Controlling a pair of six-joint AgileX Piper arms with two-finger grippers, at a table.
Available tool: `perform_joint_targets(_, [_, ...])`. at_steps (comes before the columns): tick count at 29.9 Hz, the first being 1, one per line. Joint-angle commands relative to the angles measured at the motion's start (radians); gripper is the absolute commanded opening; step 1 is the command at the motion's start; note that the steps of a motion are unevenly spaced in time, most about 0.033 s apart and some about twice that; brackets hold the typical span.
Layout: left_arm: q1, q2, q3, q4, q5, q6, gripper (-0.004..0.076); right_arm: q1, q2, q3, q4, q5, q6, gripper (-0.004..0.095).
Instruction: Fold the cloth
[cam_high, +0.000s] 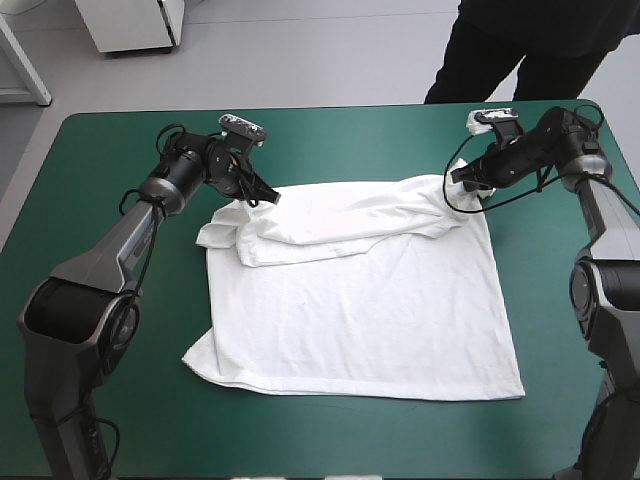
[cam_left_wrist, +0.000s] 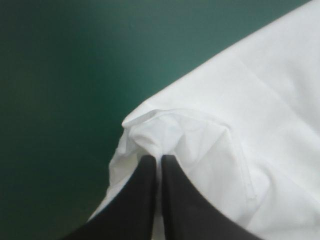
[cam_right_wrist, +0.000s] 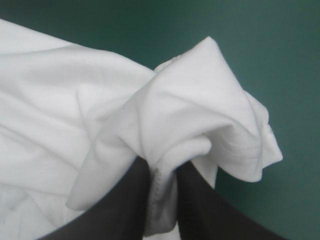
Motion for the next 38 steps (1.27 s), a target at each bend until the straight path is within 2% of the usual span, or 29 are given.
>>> perform_joint_targets(1, [0.014, -0.059, -0.032, -0.046, 0.013, 0.041, 0.0124, -0.007, -0.062, -0.022, 0.021, 0.005, -0.006, 0.0406])
perform_joint_targets(2, [0.017, -0.064, -0.032, -0.052, 0.033, 0.050, 0.0181, -0.007, -0.062, -0.022, 0.021, 0.009, 0.004, 0.0507])
perform_joint_targets(4, [0.024, -0.077, -0.032, -0.042, 0.064, 0.050, 0.0298, -0.009, -0.072, -0.022, 0.021, 0.021, 0.015, 0.0606])
perform_joint_targets(7, [0.031, -0.117, -0.032, -0.040, 0.111, 0.043, 0.0412, -0.017, -0.100, -0.020, 0.017, 0.057, 0.019, 0.0588])
perform_joint_targets(11, [0.036, -0.180, -0.032, -0.042, 0.230, 0.027, 0.0417, -0.025, -0.164, -0.001, -0.016, 0.093, 0.043, 0.0566])
perform_joint_targets(14, [0.036, -0.223, -0.011, -0.043, 0.335, 0.001, 0.0417, -0.025, -0.250, 0.098, -0.032, 0.091, 0.048, 0.0566])
perform_joint_targets(20, [0.036, -0.394, 0.204, -0.059, 0.423, -0.014, 0.0417, -0.023, -0.485, 0.395, -0.064, 0.095, 0.087, 0.0566])
perform_joint_targets(25, [0.036, -0.616, 0.513, -0.090, 0.362, -0.014, 0.0417, 0.015, -0.698, 0.638, -0.083, 0.052, 0.106, 0.0566])
perform_joint_targets(30, [0.036, -0.763, 0.751, -0.092, 0.294, -0.002, 0.0418, 0.097, -0.834, 0.737, -0.150, 0.051, 0.151, 0.0566])
perform_joint_targets(34, [0.034, -0.802, 0.891, -0.107, 0.246, 0.023, 0.0418, 0.159, -0.875, 0.742, -0.211, 0.094, 0.202, 0.0565])
perform_joint_targets(38, [0.034, -0.802, 0.950, -0.119, 0.185, 0.043, 0.0418, 0.176, -0.879, 0.742, -0.232, 0.102, 0.223, 0.0565])
